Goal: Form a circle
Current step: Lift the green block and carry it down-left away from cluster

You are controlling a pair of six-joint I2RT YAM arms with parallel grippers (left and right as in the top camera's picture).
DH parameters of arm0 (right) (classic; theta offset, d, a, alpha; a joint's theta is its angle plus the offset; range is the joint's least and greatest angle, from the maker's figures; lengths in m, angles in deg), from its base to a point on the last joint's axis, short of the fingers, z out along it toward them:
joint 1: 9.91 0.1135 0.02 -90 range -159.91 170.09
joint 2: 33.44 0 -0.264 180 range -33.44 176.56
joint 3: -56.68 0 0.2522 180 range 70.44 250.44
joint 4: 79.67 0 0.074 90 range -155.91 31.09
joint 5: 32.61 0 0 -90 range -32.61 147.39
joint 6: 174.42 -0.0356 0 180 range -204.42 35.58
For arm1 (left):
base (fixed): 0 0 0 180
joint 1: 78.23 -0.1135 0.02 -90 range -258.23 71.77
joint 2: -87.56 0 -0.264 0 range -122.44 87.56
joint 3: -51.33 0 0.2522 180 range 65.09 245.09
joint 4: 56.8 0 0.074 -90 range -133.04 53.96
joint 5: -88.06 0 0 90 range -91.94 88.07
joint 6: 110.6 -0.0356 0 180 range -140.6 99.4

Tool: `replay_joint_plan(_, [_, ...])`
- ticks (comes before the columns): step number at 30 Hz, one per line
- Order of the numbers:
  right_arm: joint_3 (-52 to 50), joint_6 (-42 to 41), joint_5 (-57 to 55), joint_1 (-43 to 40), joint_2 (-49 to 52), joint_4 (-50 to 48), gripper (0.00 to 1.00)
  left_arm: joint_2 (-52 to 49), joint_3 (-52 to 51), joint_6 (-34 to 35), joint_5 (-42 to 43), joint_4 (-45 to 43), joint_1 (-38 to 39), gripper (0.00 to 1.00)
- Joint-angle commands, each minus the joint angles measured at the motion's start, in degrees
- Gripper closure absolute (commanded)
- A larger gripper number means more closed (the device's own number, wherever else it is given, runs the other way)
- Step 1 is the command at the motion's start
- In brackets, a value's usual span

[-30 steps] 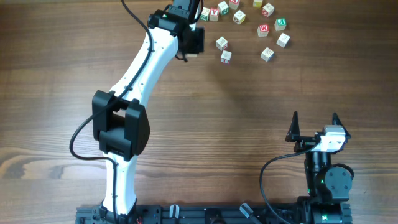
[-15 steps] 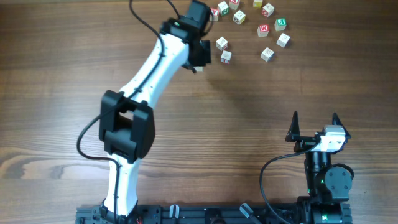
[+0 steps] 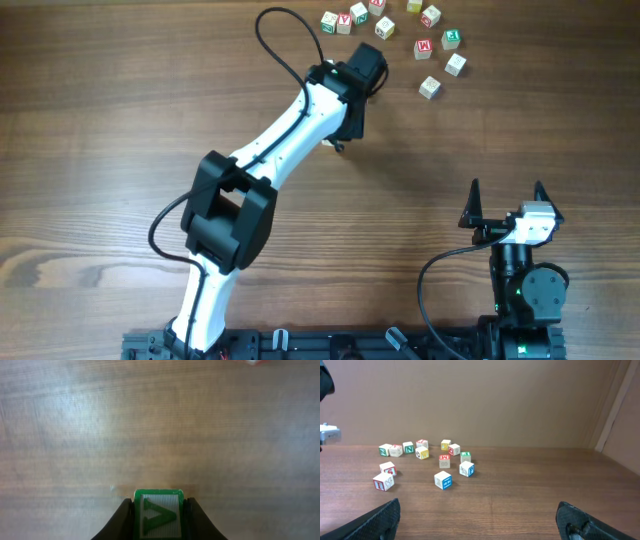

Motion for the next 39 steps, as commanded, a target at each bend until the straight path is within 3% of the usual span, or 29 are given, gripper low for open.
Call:
replay_joint_plan(1, [-0.07,0.50,0.72,-0.20,-0.46,-0.20,0.00,3.04,-0.48,0.50,-2.75,1.66,0.52,0.96])
replay_joint_plan(12, [-0.07,0.50,0.74,-0.20,-0.46,-0.20,0.00,17.57,-0.70,-0.83,-4.98,6.78,0.98,0.96])
replay_joint_plan(17, [-0.07,0.50,0.74,-0.20,-0.46,-0.20,0.00,29.68,-6.99,-0.98,-7.63,4.61,2.78,0.96])
replay_joint_plan(24, [-0.07,0.50,0.72,-0.20,-0.46,-0.20,0.00,42.60,-28.94,0.17,-7.50,-16.11,2.27,0.87])
replay_joint_plan(30, [-0.07,0.50,0.72,-0.20,-0.46,-0.20,0.00,39.69,-42.58,0.37,-7.48,-34.56,1.53,0.87])
replay_joint_plan(39, [-0.07,0.50,0.74,-0.20,-0.46,-0.20,0.00,29.33,-46.88,3.21,-7.48,-50.03,0.17,0.87])
